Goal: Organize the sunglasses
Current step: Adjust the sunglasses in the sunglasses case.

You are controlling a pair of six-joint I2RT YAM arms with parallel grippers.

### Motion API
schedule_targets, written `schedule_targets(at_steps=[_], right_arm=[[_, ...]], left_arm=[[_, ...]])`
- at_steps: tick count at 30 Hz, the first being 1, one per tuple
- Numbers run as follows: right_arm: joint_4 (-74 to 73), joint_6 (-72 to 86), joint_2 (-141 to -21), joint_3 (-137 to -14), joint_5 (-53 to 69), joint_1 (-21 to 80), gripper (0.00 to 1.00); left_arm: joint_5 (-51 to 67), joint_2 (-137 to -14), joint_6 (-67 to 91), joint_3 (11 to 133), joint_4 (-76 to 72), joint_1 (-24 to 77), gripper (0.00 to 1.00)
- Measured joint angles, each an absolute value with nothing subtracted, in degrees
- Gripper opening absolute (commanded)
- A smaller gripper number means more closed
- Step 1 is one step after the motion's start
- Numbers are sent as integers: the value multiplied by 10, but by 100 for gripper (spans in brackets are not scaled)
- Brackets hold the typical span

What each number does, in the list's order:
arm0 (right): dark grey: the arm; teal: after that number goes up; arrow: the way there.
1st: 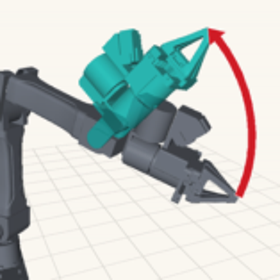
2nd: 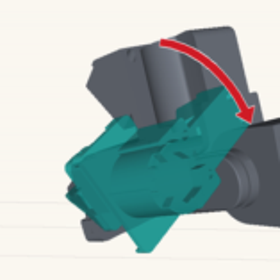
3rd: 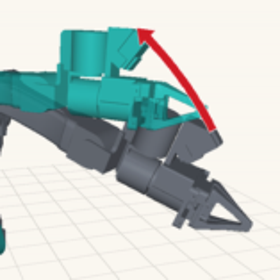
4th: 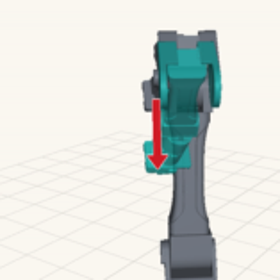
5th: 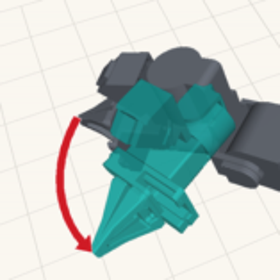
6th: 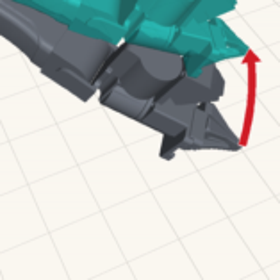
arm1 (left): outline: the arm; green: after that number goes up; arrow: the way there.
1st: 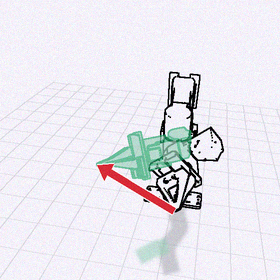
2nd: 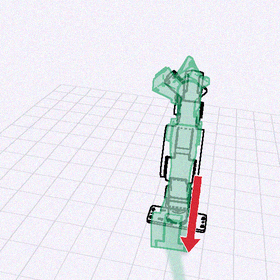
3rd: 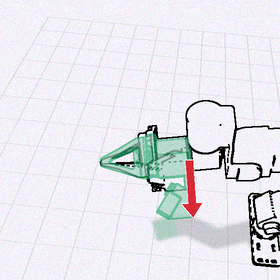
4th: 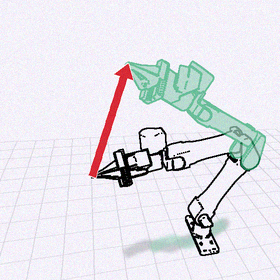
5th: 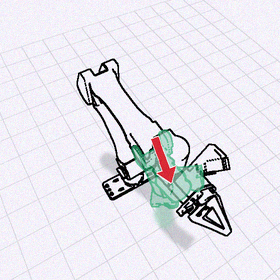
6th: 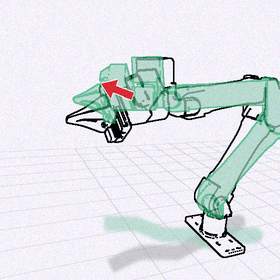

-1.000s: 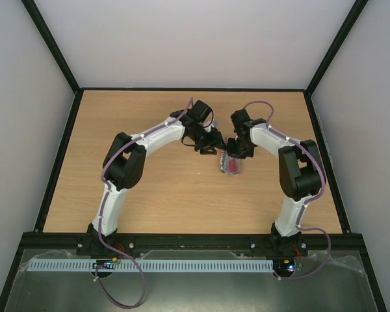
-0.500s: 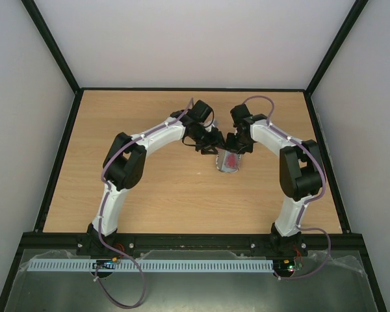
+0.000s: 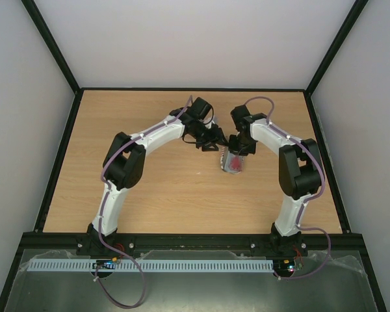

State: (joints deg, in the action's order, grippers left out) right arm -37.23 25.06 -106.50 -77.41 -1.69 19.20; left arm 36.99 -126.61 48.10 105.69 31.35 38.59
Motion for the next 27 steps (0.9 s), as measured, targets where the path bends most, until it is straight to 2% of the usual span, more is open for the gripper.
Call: schedule_targets(at_steps=[21,27], right_arm=[[-343,275,-1070,-724,-54,192,1],[-338,279,-1067,-719,-55,191,9]], left_arm=[[371,-1269,493,1061,305,394,51],[372,-1269,493,1061,305,395,51]])
